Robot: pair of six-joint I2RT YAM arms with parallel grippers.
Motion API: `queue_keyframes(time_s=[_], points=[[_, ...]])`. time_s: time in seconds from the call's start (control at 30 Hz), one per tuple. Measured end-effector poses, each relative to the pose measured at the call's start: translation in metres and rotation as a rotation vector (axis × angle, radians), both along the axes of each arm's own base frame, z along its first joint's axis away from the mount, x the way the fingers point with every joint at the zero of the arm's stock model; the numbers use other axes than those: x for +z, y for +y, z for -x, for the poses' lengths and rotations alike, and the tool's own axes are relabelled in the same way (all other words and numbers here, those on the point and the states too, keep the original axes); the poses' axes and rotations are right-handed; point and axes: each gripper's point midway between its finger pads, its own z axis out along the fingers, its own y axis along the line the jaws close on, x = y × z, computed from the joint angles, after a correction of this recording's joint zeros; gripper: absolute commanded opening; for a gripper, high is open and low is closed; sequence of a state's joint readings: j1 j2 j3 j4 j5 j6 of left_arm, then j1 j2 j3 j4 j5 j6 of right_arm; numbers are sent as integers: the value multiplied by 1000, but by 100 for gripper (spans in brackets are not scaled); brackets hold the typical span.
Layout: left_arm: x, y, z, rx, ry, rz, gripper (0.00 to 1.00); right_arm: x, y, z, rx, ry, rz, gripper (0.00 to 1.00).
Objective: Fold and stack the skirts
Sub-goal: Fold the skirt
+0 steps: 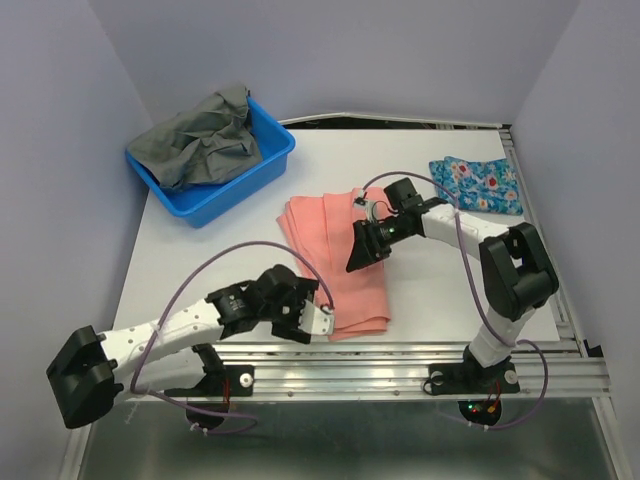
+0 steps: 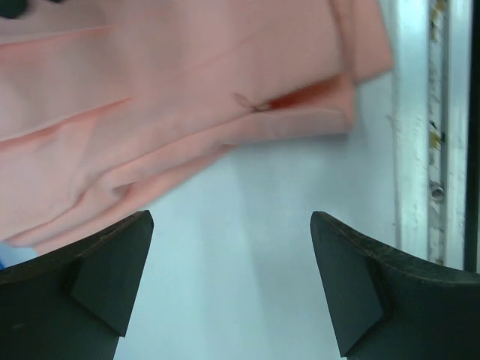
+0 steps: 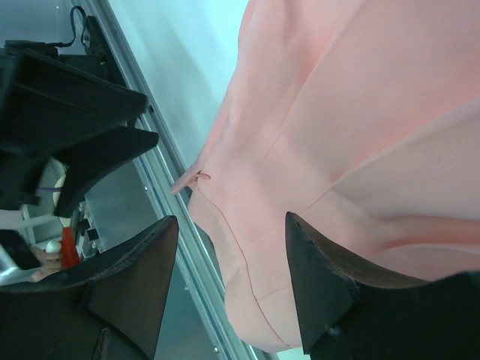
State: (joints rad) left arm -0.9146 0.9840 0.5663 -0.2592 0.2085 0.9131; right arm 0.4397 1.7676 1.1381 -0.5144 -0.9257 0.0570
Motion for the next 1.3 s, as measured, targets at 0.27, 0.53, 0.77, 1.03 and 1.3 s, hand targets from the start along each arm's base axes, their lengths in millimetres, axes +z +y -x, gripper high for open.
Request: queue_keyframes(time_s=[0.27, 0.53, 0.77, 1.03, 1.3], points=[[-45, -20, 36, -226, -172, -110, 99, -32, 0, -2, -4, 61, 39, 63], [-45, -62, 30, -275, -294, -51, 98, -57, 0, 1, -20, 151, 63, 62], [-45, -76, 41, -379, -305, -19, 99, -62, 2, 11, -8, 199, 19, 62], [-49, -68, 65, -455, -223, -37, 99, -62, 4, 18, 9, 217, 5, 61], [-59, -66, 84, -468, -121, -76, 99, -62, 4, 19, 6, 226, 6, 61]])
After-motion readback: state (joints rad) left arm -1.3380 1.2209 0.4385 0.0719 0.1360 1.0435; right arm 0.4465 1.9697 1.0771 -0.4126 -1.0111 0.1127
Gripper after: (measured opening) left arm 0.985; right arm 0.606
